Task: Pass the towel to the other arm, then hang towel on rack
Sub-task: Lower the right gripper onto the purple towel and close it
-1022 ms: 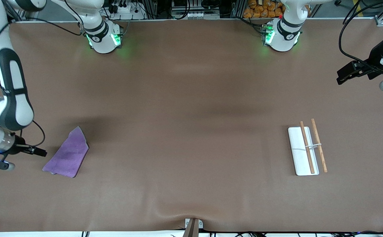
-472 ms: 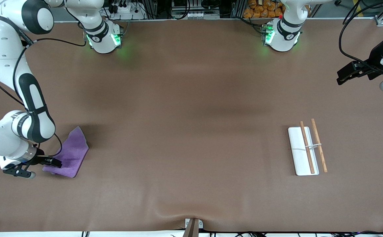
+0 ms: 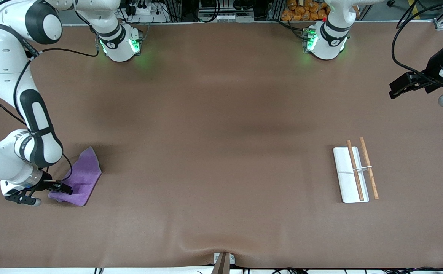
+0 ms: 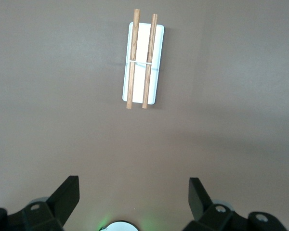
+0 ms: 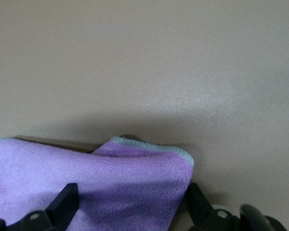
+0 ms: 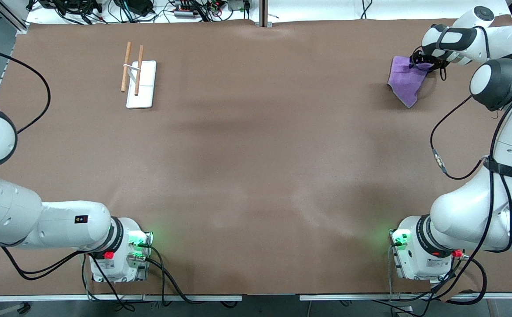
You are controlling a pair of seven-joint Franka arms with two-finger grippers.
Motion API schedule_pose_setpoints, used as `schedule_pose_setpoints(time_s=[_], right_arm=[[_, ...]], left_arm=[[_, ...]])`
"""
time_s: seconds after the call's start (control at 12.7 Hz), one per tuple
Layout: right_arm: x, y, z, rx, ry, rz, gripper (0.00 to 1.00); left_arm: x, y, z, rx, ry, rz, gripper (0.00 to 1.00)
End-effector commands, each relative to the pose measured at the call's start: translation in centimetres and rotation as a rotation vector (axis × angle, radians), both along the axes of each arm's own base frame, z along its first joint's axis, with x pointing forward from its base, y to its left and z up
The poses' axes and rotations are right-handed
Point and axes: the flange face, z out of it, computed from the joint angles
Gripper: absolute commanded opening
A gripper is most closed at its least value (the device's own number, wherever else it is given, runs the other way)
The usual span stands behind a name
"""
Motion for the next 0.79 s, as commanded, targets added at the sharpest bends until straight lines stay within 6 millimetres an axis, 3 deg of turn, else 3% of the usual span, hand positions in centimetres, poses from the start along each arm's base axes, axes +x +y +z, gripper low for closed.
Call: schedule_pose_setpoints(time_s=[0.0,0.08,0.16,0.24,0.47,0.71], right_arm=[[0.7,0.0,-0.8,0.032,-0.025,0.003,0.92],[0.6,0.3,-1.2,0.038,-0.023,0.011,0.54],[0.8,0.6,-1.2,0.036,-0.024,0.033,0.05],[1.0,0.9,-0.9,0.033,-0.029,0.047,0.00],[1.3,1.2,-0.1,0.026,-0.039,0.063,0.00],[2.0,2.0,2.5,0.020,-0.060,0.095,0.00]], left_arm=[[-0.2,0.2,0.7,-0.013,-0.009,-0.024,1.00],[-0.3,0.3,0.7,-0.013,-0.008,-0.020,1.00],[-0.1,0.2,0.8,-0.011,-0.013,-0.022,1.00],[0.0,0.3,0.8,-0.015,-0.017,-0.021,1.00],[-0.1,0.2,0.7,-0.014,-0.015,-0.022,1.00],[-0.2,0.2,1.0,-0.016,-0.020,-0.022,1.00]])
